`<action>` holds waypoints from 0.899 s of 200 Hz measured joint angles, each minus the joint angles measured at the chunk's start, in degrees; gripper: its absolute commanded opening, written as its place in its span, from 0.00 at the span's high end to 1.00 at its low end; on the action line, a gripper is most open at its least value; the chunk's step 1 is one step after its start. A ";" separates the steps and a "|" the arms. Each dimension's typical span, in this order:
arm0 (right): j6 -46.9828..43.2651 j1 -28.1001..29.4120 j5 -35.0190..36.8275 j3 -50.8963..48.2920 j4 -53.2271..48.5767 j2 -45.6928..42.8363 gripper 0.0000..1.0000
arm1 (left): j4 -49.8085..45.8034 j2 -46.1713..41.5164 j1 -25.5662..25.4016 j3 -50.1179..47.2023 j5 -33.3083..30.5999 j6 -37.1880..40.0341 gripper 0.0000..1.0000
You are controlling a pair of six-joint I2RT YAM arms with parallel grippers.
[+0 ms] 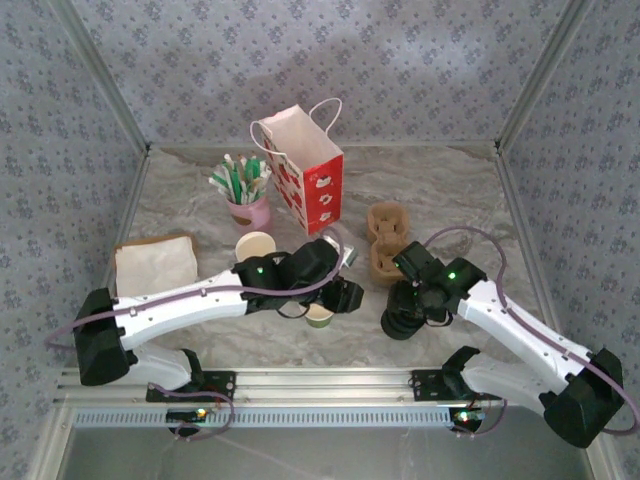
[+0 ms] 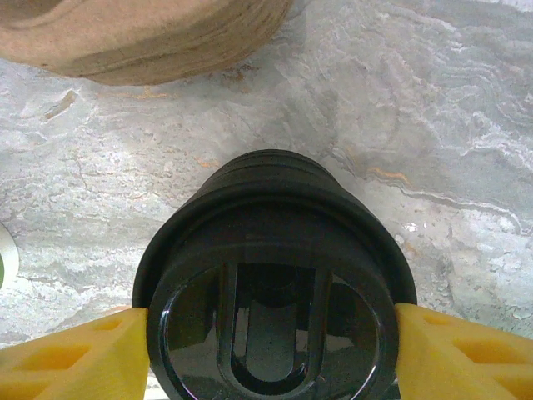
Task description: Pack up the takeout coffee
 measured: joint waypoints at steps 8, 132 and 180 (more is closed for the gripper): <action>0.00 -0.15 -0.28 -0.11 0.00 -0.15 0.27 | 0.87 0.44 -0.81 -0.24 0.00 -0.48 0.54; -0.02 -2.95 -3.54 -0.24 -0.28 -4.48 0.27 | 14.14 5.49 -7.52 -4.94 0.76 -9.49 0.67; -0.20 -4.26 -5.27 -1.60 -0.28 -4.61 0.27 | 19.52 9.18 -8.28 -6.88 0.57 -12.96 0.56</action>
